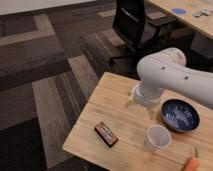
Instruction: Place the pepper in the ceramic cup
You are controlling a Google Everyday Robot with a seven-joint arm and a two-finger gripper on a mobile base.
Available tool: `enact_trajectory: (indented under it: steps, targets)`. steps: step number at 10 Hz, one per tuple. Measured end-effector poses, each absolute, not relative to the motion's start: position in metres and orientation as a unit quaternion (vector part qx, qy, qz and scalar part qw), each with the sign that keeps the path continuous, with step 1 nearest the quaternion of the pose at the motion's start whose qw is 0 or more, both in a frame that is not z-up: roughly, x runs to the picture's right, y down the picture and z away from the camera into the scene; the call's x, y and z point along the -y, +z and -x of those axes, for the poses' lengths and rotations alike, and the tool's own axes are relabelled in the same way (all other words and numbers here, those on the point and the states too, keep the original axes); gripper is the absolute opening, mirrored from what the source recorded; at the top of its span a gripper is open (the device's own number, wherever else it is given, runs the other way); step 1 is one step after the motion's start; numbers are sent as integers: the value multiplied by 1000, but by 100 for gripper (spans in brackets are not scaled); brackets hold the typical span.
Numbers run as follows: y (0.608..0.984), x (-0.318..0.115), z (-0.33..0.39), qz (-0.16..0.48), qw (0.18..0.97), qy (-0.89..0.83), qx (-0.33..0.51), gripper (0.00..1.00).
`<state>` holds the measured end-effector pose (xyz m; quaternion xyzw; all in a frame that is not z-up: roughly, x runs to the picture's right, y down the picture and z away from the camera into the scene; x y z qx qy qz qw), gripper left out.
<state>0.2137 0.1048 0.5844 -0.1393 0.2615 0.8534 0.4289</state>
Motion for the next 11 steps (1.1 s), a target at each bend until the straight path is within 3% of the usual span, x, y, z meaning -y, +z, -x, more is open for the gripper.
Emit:
enact_trajectory:
  steps: [5, 11]
  targets:
    - [575, -149, -343, 86, 320, 903, -274, 65]
    - [578, -159, -348, 89, 311, 903, -283, 65]
